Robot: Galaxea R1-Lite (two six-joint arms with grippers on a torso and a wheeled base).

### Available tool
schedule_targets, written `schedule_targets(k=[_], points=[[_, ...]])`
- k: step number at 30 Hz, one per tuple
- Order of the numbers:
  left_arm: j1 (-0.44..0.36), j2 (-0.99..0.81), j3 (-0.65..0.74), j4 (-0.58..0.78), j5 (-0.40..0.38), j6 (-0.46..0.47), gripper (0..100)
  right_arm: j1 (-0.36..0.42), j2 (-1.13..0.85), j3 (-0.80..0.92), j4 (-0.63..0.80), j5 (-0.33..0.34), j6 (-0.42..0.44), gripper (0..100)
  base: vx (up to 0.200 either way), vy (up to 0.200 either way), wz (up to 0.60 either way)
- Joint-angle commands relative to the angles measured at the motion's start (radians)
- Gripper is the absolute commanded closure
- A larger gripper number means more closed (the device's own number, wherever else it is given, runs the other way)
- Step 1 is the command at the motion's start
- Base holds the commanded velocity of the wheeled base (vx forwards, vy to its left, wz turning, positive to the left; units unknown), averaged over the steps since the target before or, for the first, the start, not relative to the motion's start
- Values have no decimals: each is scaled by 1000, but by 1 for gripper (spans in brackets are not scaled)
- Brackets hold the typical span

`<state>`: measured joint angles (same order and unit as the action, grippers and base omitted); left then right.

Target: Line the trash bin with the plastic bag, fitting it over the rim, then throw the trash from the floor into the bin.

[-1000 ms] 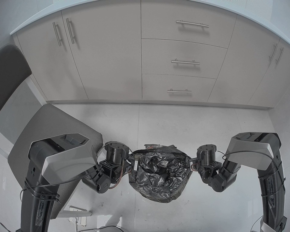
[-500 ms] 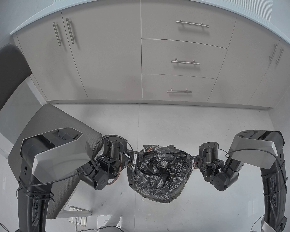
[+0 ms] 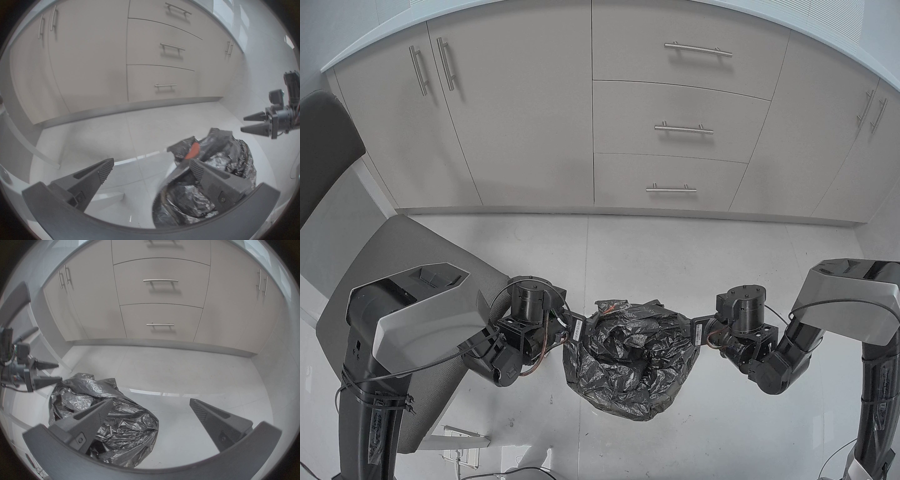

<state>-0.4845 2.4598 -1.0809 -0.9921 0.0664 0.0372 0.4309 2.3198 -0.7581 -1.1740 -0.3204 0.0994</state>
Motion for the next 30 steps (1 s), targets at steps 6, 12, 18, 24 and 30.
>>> schedule_targets(k=[6,12,18,24,30], points=[[26,4,-42,99,-145,53,0,-1,-56,28,-30,12,31,0,0,0,0],[21,13,-87,135,-143,72,0,-4,-51,26,-30,14,33,0,0,0,0],[33,57,-188,201,-115,72,0,0,-51,28,-33,14,56,0,0,0,0],[44,99,-317,293,-100,70,0,-9,-51,29,-55,12,72,0,0,0,0],[52,150,-456,331,13,66,0,-9,-37,54,-108,12,83,0,0,0,0]])
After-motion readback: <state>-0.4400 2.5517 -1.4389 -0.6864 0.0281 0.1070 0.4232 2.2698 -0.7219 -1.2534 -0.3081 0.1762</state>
